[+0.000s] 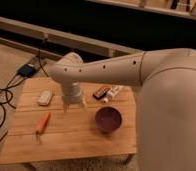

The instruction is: Place the pepper in the ceramic bowl

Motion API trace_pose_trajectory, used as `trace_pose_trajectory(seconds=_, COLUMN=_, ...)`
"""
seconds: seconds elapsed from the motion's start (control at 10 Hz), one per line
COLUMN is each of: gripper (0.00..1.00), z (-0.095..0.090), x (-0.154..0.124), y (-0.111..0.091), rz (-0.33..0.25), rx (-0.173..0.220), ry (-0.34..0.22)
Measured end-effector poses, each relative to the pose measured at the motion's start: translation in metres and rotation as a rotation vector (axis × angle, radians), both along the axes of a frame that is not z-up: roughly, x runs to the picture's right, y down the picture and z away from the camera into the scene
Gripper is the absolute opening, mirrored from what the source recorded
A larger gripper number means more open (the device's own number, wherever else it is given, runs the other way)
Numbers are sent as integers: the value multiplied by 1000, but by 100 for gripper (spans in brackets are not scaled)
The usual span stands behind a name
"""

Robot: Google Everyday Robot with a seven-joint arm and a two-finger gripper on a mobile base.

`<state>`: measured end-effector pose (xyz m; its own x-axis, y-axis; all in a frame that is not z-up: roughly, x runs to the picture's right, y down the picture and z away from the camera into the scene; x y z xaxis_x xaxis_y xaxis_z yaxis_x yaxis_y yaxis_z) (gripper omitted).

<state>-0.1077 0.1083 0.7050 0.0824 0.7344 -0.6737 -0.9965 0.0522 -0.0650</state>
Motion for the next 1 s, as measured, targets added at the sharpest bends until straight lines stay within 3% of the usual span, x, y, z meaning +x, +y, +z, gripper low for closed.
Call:
trace_pose_trajectory(seconds=0.5, gripper=65, z=0, x=-54, y=17, rz=-95, rx=-31, ry=-82)
trace_pose_trajectory(seconds=1.0, gripper=65, z=33, x=-123, y=52, rz=-145, rx=-78, ry=-102)
